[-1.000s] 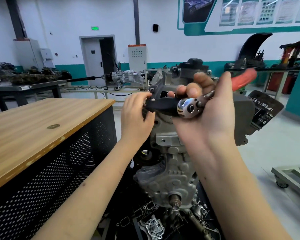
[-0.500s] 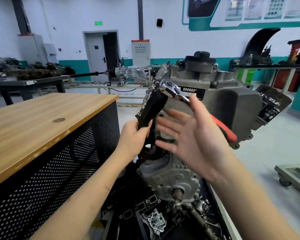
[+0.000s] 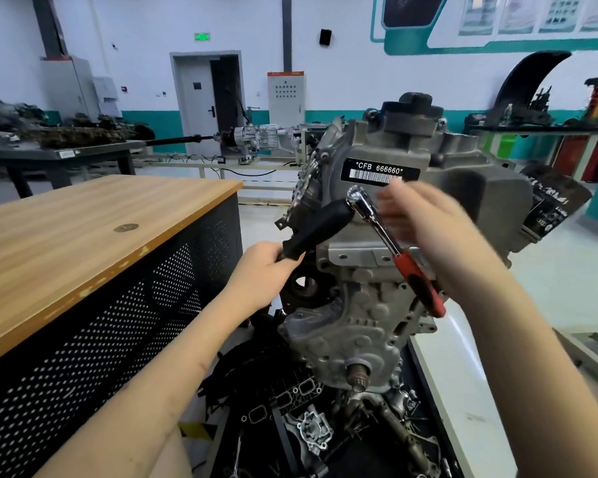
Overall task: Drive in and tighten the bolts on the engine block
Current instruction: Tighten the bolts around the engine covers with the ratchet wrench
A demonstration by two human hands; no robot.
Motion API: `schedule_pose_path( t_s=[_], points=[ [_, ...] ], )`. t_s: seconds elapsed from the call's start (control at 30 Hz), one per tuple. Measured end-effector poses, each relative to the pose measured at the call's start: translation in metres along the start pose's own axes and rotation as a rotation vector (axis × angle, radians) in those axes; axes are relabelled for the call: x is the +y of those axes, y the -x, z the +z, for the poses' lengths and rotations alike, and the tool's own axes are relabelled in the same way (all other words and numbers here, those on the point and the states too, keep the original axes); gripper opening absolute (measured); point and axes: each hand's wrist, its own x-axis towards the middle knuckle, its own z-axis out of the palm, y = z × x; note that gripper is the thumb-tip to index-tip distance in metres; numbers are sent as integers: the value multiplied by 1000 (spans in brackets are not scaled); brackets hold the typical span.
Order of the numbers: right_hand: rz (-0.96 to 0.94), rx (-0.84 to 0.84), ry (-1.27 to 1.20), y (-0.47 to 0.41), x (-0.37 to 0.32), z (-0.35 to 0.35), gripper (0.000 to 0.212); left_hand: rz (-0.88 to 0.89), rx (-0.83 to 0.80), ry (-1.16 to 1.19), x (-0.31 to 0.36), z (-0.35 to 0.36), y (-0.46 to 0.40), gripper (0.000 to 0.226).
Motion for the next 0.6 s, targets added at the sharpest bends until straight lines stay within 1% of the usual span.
schedule_pose_path(
  t_s=[0.03,0.07,0.1,0.2,0.27,0.37,0.47,0.6],
  points=[
    [104,-93,1,0,3,4,29,-1,-16,-18,1,0,1,49],
    [187,-177,-53,1,5,8,35,-2,-33,-40,1,-1,1,50],
    [227,-226,-111,2,7,10,38,-2,-50,-62,1,-2,2,50],
    [227,-269,-168,5,11,9,38,-21,-82,-88,0,-5,3,50],
    [264,-312,-237,6,11,10,39,-35,-89,-100,-1,-6,4,50],
    [290,-293,-305,8,11,13,38,-28,-86,-135,0,-8,5,50],
    [273,-268,-357,10,11,13,38,-2,-77,-190,3,-11,4,48],
    [253,-280,-429,12,10,10,36,53,-80,-253,7,-17,1,46]
  ],
)
